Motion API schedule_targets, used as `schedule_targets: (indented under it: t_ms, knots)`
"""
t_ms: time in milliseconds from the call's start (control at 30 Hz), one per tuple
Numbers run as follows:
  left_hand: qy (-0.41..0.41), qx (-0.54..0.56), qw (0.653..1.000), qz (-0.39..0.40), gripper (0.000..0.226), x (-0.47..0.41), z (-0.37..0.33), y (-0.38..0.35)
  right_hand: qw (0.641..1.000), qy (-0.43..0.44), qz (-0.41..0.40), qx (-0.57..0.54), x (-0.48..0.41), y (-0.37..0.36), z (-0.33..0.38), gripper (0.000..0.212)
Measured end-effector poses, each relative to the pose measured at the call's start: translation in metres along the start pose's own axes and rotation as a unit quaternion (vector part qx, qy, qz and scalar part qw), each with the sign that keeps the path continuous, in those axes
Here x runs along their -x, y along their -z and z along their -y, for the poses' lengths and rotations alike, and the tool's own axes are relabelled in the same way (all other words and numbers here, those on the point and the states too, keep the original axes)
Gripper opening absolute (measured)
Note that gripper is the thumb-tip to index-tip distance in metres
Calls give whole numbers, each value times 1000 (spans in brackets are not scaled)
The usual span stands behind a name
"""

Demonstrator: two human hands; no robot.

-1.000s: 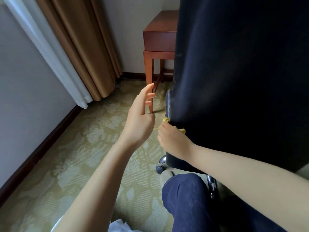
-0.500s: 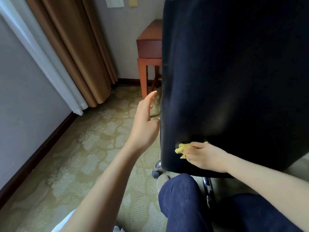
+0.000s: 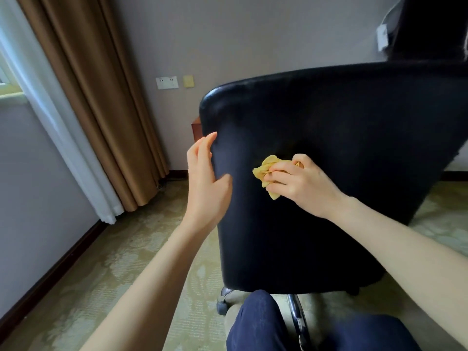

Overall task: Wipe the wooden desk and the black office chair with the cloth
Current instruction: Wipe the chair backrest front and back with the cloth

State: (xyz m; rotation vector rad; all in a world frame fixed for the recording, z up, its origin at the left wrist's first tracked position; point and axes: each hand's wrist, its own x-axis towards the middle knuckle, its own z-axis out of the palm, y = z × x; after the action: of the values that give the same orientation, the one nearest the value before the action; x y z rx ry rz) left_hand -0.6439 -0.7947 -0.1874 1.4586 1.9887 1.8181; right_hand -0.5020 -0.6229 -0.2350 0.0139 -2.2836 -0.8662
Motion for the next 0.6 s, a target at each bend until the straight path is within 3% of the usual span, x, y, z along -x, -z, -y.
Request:
schedule_targets:
  t_ms: [300,500,600]
  knots:
    - [-137,-198,971,-11,69,-19,-78,-13,989,-133,-68,14,-37,109,-53,38]
    - [-238,-336,910,53,69,-49,-131,-32,962,-256,-94,-7,-41,168,-99,42]
    - [-237,-399,880,98,63,-67,-148,-47,937,-336,-78,-60,-43,185,-118,52]
